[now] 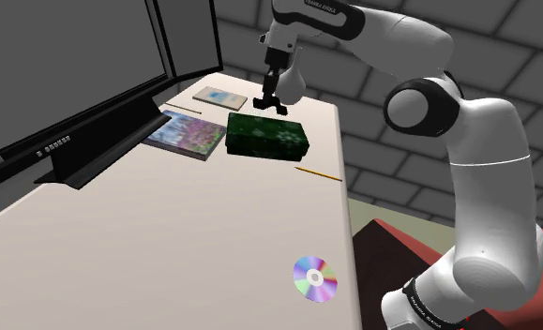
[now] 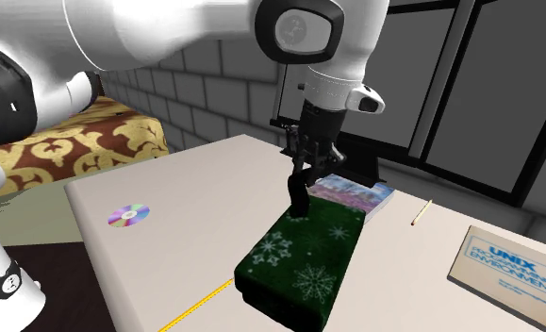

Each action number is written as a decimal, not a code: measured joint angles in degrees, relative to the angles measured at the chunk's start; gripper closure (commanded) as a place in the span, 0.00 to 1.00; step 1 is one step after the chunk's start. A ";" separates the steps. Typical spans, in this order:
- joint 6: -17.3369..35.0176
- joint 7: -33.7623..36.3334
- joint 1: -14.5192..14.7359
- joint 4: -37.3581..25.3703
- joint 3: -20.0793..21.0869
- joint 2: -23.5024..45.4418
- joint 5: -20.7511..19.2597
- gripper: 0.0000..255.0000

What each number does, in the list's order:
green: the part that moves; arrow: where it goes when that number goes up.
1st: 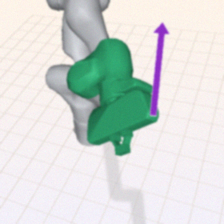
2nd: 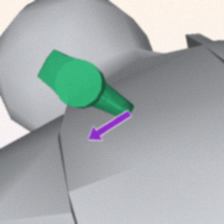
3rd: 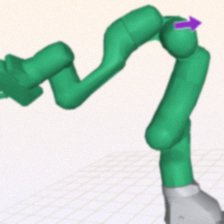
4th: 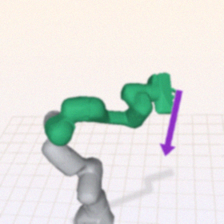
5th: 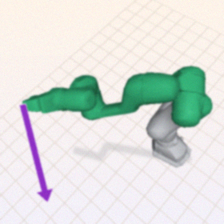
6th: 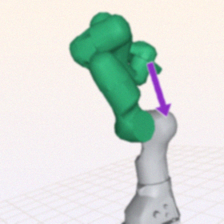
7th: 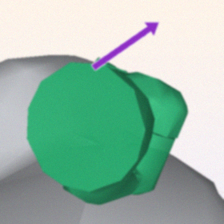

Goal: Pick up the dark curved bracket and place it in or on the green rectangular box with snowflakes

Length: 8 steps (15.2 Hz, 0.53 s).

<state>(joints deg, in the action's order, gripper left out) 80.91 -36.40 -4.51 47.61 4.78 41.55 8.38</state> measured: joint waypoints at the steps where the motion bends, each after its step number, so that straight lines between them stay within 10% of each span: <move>1: -2.83 -0.46 -0.53 -7.01 -0.11 4.07 -0.22 1.00; 8: 2.10 -2.37 -1.50 -0.27 -0.43 2.82 -0.22 1.00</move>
<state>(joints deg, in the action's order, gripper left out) 83.01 -38.77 -6.01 47.34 4.35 44.38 8.16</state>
